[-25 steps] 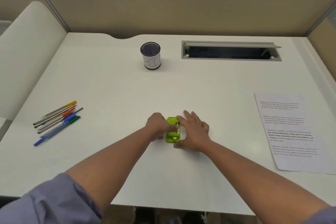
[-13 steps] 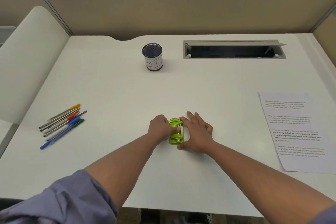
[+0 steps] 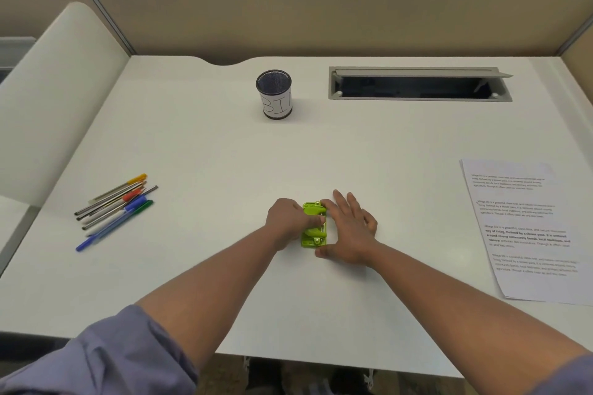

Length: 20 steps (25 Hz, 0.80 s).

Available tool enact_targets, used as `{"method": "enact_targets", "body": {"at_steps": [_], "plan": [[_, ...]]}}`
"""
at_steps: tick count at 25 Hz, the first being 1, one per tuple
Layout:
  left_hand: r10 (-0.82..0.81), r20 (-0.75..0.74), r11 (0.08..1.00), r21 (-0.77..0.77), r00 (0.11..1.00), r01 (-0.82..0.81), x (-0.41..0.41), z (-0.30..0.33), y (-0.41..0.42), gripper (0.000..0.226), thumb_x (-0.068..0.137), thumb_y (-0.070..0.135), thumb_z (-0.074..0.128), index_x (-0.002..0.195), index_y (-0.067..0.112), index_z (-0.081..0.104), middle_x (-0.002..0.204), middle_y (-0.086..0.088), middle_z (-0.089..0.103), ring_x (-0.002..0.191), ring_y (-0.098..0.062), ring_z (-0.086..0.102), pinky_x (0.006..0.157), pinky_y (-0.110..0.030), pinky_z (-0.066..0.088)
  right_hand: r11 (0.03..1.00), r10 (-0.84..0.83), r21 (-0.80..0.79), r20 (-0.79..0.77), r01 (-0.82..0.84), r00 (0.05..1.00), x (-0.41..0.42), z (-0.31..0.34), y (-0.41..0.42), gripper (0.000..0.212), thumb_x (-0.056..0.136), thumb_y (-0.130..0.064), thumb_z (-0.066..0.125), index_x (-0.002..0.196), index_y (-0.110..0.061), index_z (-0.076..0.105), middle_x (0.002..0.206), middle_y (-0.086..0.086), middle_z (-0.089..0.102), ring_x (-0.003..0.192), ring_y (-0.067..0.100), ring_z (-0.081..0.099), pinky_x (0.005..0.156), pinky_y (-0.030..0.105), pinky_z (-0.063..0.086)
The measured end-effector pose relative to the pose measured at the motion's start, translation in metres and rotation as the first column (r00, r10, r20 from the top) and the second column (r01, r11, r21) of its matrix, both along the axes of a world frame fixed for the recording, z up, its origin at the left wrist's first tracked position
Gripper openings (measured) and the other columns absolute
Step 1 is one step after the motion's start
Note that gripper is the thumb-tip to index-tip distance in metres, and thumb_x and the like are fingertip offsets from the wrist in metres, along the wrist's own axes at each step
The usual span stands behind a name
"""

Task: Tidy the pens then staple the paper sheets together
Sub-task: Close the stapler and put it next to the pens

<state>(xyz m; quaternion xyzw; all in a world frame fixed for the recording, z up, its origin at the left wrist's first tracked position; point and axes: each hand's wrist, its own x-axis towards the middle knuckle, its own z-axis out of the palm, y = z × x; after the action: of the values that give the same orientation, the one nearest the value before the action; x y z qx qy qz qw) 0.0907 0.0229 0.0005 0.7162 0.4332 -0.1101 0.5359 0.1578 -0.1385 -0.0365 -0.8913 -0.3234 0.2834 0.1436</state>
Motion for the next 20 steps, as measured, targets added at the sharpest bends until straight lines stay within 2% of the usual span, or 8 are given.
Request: {"method": "enact_targets", "body": {"at_steps": [3, 6, 8, 10, 11, 15, 20], "plan": [[0.009, 0.029, 0.992, 0.123, 1.000, -0.012, -0.003, -0.003, -0.009, 0.043, 0.065, 0.032, 0.089, 0.066, 0.017, 0.049, 0.066, -0.001, 0.052, 0.060, -0.019, 0.051, 0.057, -0.031, 0.042, 0.999, -0.011, 0.031, -0.005, 0.011, 1.000, -0.001, 0.002, -0.001, 0.120, 0.060, -0.066, 0.073, 0.154, -0.047, 0.000, 0.167, -0.018, -0.015, 0.150, 0.007, -0.027, 0.117, 0.040, -0.004], [0.066, 0.063, 0.984, 0.160, 0.996, -0.075, -0.007, -0.001, -0.009, 0.039, 0.066, 0.034, 0.087, 0.065, 0.018, 0.052, 0.066, 0.000, 0.056, 0.058, -0.017, 0.053, 0.055, -0.032, 0.045, 0.998, -0.013, 0.054, -0.024, 0.015, 1.000, -0.002, 0.005, -0.005, 0.140, 0.054, -0.067, 0.077, 0.153, -0.042, -0.018, 0.165, -0.022, -0.016, 0.149, 0.005, -0.027, 0.118, 0.038, -0.004], [0.111, 0.101, 0.986, 0.115, 0.989, -0.122, -0.010, 0.004, 0.000, 0.037, 0.065, 0.034, 0.088, 0.066, 0.015, 0.056, 0.069, -0.005, 0.060, 0.063, -0.023, 0.061, 0.064, -0.041, 0.058, 0.998, -0.007, 0.055, -0.029, 0.008, 1.000, -0.003, 0.007, -0.006, 0.146, 0.052, -0.067, 0.080, 0.152, -0.040, -0.024, 0.164, -0.024, -0.018, 0.148, 0.004, -0.029, 0.118, 0.035, -0.005], [0.158, 0.128, 0.981, 0.089, 0.979, -0.170, -0.015, 0.012, 0.017, 0.036, 0.063, 0.031, 0.089, 0.067, 0.012, 0.059, 0.075, -0.010, 0.065, 0.076, -0.032, 0.072, 0.075, -0.049, 0.063, 0.999, -0.004, 0.052, -0.030, 0.006, 1.000, -0.003, 0.008, -0.006, 0.147, 0.052, -0.066, 0.080, 0.152, -0.040, -0.025, 0.165, -0.023, -0.018, 0.148, 0.004, -0.029, 0.117, 0.035, -0.006], [0.173, 0.137, 0.979, 0.080, 0.975, -0.185, -0.019, 0.016, 0.029, 0.035, 0.063, 0.028, 0.089, 0.068, 0.011, 0.060, 0.077, -0.012, 0.066, 0.080, -0.032, 0.074, 0.074, -0.049, 0.064, 0.999, -0.003, 0.049, -0.026, 0.004, 1.000, -0.003, 0.009, -0.006, 0.147, 0.052, -0.066, 0.080, 0.152, -0.040, -0.025, 0.165, -0.023, -0.017, 0.148, 0.004, -0.029, 0.118, 0.036, -0.006], [0.204, 0.130, 0.973, 0.083, 0.970, -0.216, -0.037, 0.020, 0.080, 0.032, 0.065, 0.019, 0.091, 0.068, 0.010, 0.060, 0.075, -0.010, 0.065, 0.068, -0.023, 0.070, 0.064, -0.039, 0.064, 0.999, -0.006, 0.048, -0.026, 0.007, 1.000, -0.004, 0.010, -0.007, 0.144, 0.054, -0.065, 0.080, 0.153, -0.040, -0.023, 0.164, -0.025, -0.018, 0.147, 0.002, -0.029, 0.118, 0.035, -0.006], [0.244, 0.064, 0.951, 0.180, 0.968, -0.251, -0.067, 0.019, 0.143, 0.032, 0.066, 0.017, 0.091, 0.072, 0.010, 0.060, 0.079, -0.012, 0.066, 0.072, -0.025, 0.070, 0.065, -0.038, 0.064, 1.000, -0.005, 0.026, -0.022, 0.005, 1.000, -0.004, 0.011, -0.006, 0.143, 0.054, -0.066, 0.078, 0.152, -0.042, -0.023, 0.163, -0.027, -0.019, 0.146, 0.001, -0.030, 0.118, 0.035, -0.006]]}}
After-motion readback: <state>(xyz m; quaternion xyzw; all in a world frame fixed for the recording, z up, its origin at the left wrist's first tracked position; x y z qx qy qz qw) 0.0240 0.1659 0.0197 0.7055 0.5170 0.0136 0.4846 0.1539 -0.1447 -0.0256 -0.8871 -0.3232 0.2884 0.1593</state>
